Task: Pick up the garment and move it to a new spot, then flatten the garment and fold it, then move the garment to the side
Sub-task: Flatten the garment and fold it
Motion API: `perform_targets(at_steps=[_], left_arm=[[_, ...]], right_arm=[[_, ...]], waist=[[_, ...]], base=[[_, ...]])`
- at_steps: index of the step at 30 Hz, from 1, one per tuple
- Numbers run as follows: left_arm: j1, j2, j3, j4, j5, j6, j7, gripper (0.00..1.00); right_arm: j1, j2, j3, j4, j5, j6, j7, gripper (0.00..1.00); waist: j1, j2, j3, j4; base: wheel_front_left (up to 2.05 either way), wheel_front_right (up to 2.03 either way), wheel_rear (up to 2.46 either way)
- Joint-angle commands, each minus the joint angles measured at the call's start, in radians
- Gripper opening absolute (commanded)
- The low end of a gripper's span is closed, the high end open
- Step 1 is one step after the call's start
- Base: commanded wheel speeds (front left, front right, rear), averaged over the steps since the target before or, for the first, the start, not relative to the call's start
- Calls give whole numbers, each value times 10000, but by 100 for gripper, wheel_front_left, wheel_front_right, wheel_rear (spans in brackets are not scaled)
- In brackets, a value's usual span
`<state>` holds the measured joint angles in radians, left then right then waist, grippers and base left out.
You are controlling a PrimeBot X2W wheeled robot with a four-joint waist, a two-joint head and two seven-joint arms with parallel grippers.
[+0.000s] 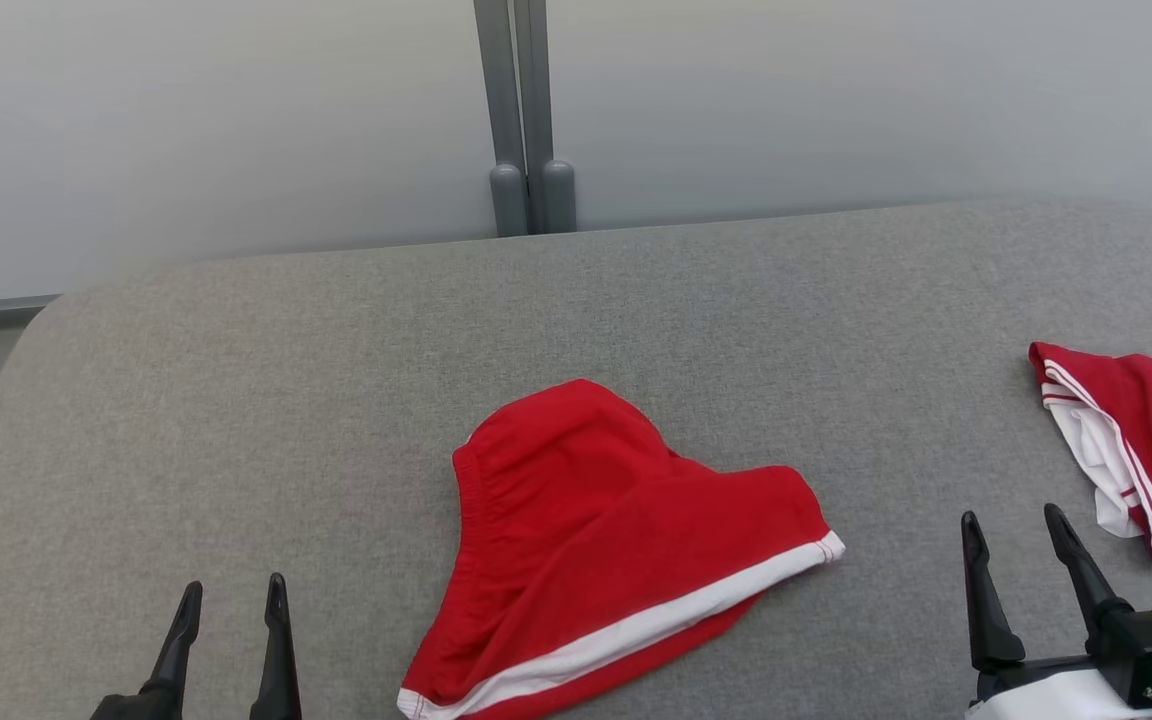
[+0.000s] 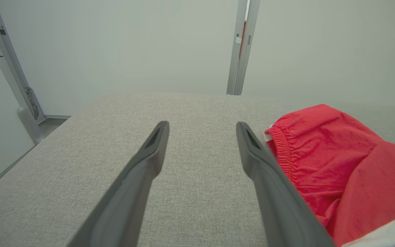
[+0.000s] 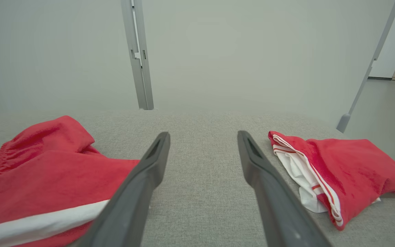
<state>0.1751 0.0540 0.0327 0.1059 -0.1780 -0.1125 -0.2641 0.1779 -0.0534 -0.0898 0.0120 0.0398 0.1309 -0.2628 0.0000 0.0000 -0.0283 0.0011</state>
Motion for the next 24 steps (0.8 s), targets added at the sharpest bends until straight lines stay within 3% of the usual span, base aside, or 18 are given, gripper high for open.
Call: perform_targets(at_steps=[1,24], left_arm=[[100,-26,43,55,149,-52,1,100],[-316,-30,-561,307,-41,-189,1,100]], right_arm=[[-55,-54,77,-12,-116,-2,-26,100],[-27,-58,265,431,70,-2,-26,100]], waist=[[0,0,-16,39],[0,0,-21,244]], base=[[0,0,0],[0,0,0]])
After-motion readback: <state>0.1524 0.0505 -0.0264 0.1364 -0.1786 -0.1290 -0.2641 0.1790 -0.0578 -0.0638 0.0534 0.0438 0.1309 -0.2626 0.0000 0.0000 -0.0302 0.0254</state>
